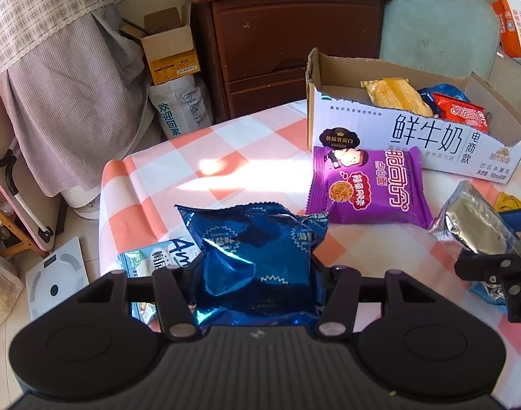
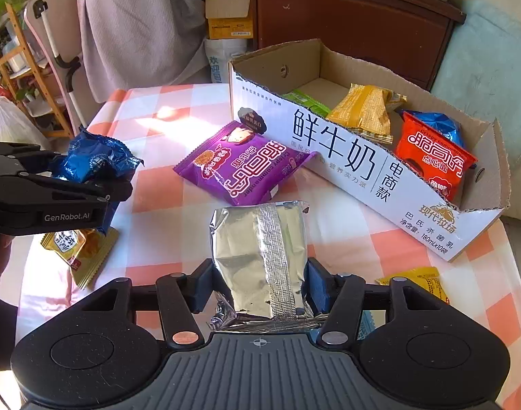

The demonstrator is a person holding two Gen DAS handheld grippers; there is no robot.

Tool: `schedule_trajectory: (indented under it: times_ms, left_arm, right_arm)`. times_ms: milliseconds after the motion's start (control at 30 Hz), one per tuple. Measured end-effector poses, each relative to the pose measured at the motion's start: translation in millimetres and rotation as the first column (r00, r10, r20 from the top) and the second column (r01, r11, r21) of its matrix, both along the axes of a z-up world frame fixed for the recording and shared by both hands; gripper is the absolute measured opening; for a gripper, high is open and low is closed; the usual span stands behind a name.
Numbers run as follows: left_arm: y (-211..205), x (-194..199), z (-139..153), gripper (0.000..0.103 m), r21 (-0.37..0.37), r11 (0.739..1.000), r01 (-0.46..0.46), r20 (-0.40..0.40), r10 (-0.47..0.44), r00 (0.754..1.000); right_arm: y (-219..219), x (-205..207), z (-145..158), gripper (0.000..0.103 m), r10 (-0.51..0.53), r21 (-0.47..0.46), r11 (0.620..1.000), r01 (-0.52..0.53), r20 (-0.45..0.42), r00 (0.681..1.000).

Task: Organize snacks
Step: 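Lift both held bags and carry them over the milk box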

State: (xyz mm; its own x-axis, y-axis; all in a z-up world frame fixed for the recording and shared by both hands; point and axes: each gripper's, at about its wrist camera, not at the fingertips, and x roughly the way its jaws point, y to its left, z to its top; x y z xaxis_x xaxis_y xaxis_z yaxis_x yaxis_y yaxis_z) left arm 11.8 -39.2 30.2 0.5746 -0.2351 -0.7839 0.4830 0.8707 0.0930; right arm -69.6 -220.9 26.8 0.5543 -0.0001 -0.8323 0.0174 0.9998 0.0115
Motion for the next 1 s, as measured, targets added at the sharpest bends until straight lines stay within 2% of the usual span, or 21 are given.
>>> schedule_trajectory:
  times_ms: [267,500,733,1000]
  left_arm:
    - [-9.8,-14.1,9.0,0.055,0.038,0.999,0.037,0.091,-0.04,0.995]
    - [-16.3,-20.9,17.1,0.055,0.025,0.998,0.05,0.111,-0.053,0.992]
    - [-28.1,-29.2,39.8,0.055,-0.012,0.997,0.079,0.17,-0.076,0.982]
    - [-49.9,-26.8,66.0,0.055,-0.008,0.988,0.151,0.251,-0.144,0.957]
  right_arm:
    - [3.4,-3.2,5.8,0.056,0.017,-0.003,1.0,-0.017,0.025,1.0]
    - [1.3,-4.4,12.1,0.056,0.009,0.006,1.0,-0.009,0.047,0.999]
    - [-8.4,-6.1,31.4,0.056,-0.027,0.02,0.999,0.025,0.111,0.993]
    - [-34.9,-8.4,60.8,0.056,-0.105,0.054,0.994,0.096,0.214,0.971]
